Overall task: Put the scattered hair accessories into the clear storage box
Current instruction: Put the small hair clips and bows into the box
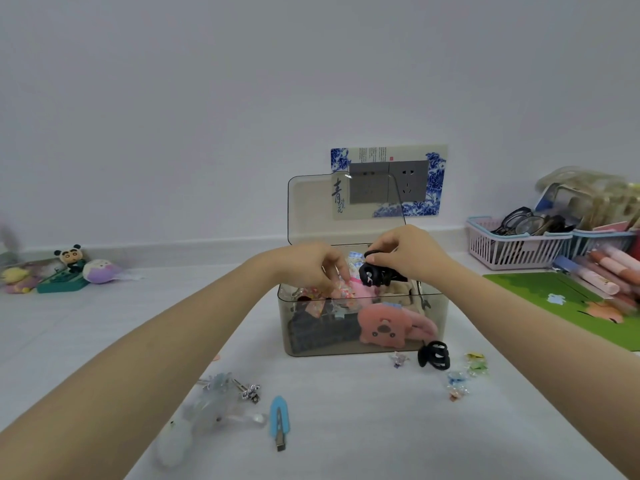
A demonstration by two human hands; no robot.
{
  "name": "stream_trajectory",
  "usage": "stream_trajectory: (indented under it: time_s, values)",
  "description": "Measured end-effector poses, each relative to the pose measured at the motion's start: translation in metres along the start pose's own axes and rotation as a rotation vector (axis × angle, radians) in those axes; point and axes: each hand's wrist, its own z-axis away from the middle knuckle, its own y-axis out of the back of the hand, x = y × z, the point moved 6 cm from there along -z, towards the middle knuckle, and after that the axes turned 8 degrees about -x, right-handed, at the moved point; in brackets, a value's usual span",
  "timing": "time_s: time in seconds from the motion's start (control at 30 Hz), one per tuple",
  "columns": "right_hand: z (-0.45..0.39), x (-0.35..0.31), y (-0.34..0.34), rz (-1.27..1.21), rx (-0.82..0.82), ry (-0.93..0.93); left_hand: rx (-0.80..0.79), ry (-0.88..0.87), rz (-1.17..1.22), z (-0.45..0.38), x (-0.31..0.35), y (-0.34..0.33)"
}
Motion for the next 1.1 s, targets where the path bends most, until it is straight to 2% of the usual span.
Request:
stream_trajectory:
  time_s: [0.2, 0.27, 0.43, 0.5, 0.6, 0.7, 0.8, 0.9, 1.0, 1.1]
  values:
    - [-0.004, -0.008, -0.021, 0.156, -0.181, 0.015, -0.015, 0.019, -0.005, 0.003, -0.003, -0.002]
    - [-0.004, -0.007, -0.023, 0.166, -0.197, 0.010, -0.002, 0.019, 0.003, 0.005, -0.005, -0.002]
    - [0.006, -0.006, -0.018, 0.108, -0.249, 0.034, 0.143, -0.006, 0.029, 0.017, -0.004, 0.005]
    - [0.012, -0.010, -0.015, 0.116, -0.225, 0.059, 0.259, -0.036, 0.031, 0.029, 0.002, 0.007]
    - [0.024, -0.019, -0.004, 0.169, -0.089, 0.079, 0.430, -0.094, 0.018, 0.055, 0.015, 0.006]
    - [0.049, -0.039, 0.000, 0.190, 0.084, 0.157, 0.487, -0.119, -0.034, 0.085, 0.023, -0.005]
    - [0.081, -0.061, -0.018, 0.137, 0.114, 0.282, 0.425, -0.086, -0.046, 0.113, 0.020, -0.025]
    - [0.106, -0.080, -0.053, 0.105, -0.029, 0.394, 0.270, -0.023, -0.096, 0.132, 0.007, -0.051]
    - [0.118, -0.089, -0.088, 0.133, -0.213, 0.429, 0.159, 0.071, -0.163, 0.145, -0.017, -0.072]
    - [0.121, -0.088, -0.113, 0.152, -0.342, 0.379, 0.163, 0.116, -0.147, 0.156, -0.039, -0.076]
